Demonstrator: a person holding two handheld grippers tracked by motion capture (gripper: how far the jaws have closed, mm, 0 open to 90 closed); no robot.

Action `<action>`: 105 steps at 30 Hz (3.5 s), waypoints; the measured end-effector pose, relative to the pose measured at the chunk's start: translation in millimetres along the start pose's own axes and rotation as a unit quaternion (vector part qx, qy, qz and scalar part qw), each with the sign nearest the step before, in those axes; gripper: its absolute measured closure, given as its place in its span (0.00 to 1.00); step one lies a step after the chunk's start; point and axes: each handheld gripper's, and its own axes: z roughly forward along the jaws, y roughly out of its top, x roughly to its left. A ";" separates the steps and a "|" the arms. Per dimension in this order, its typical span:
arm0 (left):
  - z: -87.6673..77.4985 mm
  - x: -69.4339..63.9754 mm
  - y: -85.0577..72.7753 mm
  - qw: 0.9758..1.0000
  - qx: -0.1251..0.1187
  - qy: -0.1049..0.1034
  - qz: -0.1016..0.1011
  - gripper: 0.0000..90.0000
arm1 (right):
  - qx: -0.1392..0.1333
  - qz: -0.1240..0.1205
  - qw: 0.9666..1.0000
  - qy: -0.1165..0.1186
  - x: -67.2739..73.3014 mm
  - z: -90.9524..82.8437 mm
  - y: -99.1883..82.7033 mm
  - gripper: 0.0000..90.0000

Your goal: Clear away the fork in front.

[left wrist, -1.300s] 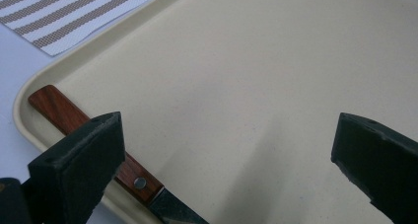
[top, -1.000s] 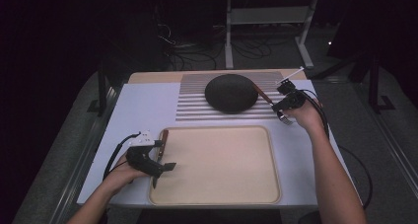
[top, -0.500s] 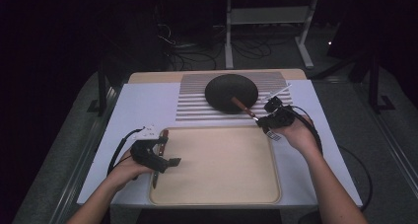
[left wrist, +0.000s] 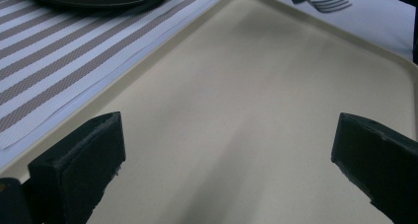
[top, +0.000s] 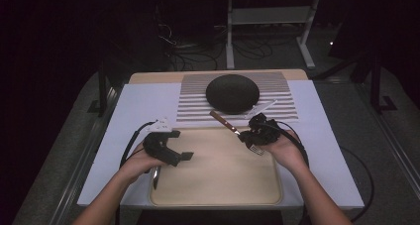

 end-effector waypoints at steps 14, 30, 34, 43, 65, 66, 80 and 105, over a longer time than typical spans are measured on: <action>31.6 -5.1 13.3 0.999 -0.005 -0.031 -0.008 0.00 | -0.021 0.010 0.999 0.040 20.7 9.3 -5.4 0.91; 32.5 -9.4 13.2 0.997 -0.026 -0.056 -0.039 0.10 | -0.035 -0.003 0.997 0.073 37.9 24.6 0.6 0.91; 32.0 -8.0 12.4 0.997 -0.035 -0.053 -0.046 0.18 | -0.037 -0.005 0.997 0.075 40.6 26.4 1.7 0.91; 29.0 -4.8 11.9 0.993 -0.064 -0.067 -0.074 0.38 | -0.047 -0.006 0.996 0.076 44.9 29.4 4.0 0.91; 22.2 2.3 14.1 0.981 -0.111 -0.100 -0.125 0.70 | -0.048 -0.013 0.996 0.075 52.9 37.6 11.0 0.91; 22.8 1.9 14.2 0.981 -0.111 -0.102 -0.126 0.71 | -0.050 -0.013 0.996 0.075 53.1 37.6 11.7 0.91; 20.7 2.9 16.3 0.973 -0.133 -0.129 -0.139 0.86 | -0.062 -0.015 0.995 0.072 56.6 37.9 16.8 0.91; -5.6 14.2 20.4 0.978 -0.127 -0.119 -0.114 0.90 | -0.090 -0.001 0.993 0.082 46.2 33.0 10.5 0.46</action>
